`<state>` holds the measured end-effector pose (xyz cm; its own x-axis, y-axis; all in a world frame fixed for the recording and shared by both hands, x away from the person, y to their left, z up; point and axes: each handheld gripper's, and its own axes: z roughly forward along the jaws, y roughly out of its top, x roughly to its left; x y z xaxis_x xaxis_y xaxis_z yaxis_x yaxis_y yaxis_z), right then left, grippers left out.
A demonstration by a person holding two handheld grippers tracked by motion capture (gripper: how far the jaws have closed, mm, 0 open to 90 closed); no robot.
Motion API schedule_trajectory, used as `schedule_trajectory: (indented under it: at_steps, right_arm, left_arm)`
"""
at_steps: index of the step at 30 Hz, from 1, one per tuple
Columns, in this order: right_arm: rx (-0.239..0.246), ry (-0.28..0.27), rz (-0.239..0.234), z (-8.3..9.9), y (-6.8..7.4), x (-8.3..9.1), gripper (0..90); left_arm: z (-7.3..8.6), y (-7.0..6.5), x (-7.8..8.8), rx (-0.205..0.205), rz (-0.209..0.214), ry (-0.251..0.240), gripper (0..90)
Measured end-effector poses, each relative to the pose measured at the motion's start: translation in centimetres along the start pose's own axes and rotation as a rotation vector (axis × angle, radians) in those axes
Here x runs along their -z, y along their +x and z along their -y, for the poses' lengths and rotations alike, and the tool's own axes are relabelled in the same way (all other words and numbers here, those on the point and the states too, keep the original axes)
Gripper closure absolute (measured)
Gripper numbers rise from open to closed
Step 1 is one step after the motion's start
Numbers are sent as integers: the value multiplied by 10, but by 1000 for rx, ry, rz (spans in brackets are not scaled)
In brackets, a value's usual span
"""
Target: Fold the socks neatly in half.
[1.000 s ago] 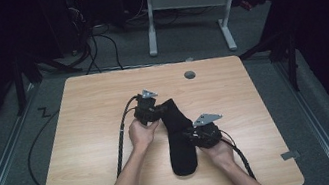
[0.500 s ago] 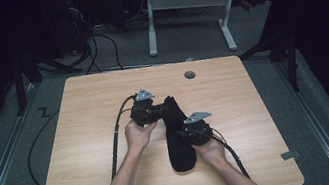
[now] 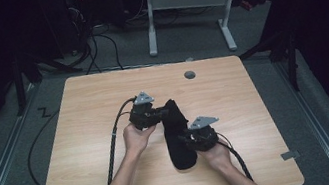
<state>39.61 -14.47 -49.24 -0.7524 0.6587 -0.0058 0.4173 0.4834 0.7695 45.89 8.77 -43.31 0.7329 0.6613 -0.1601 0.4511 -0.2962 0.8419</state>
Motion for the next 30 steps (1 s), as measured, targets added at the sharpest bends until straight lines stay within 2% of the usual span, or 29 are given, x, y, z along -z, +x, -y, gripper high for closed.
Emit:
schedule_trajectory:
  at_steps: [3,6,7,11,16,23,26,30]
  right_arm:
    - [21,11,-23,11,7,8,595]
    - [33,38,-41,17,13,5,589]
    - [43,37,-34,18,14,3,589]
    - [30,17,-2,14,13,-5,593]
    - [16,22,35,4,9,-17,595]
    - [-3,18,57,-5,4,-27,594]
    - [-19,15,41,-4,4,-24,560]
    - [-9,-39,31,-1,9,-8,554]
  left_arm:
    - [0,0,0,-2,1,-2,768]
    - [0,-1,0,-11,6,-1,768]
    - [0,-2,1,-14,7,-1,768]
    - [0,-8,4,-48,8,8,768]
    - [4,-16,8,-89,8,13,767]
    - [22,-20,5,-91,4,36,763]
    - [28,-19,2,-85,0,47,762]
    - [32,-18,2,-83,-6,50,762]
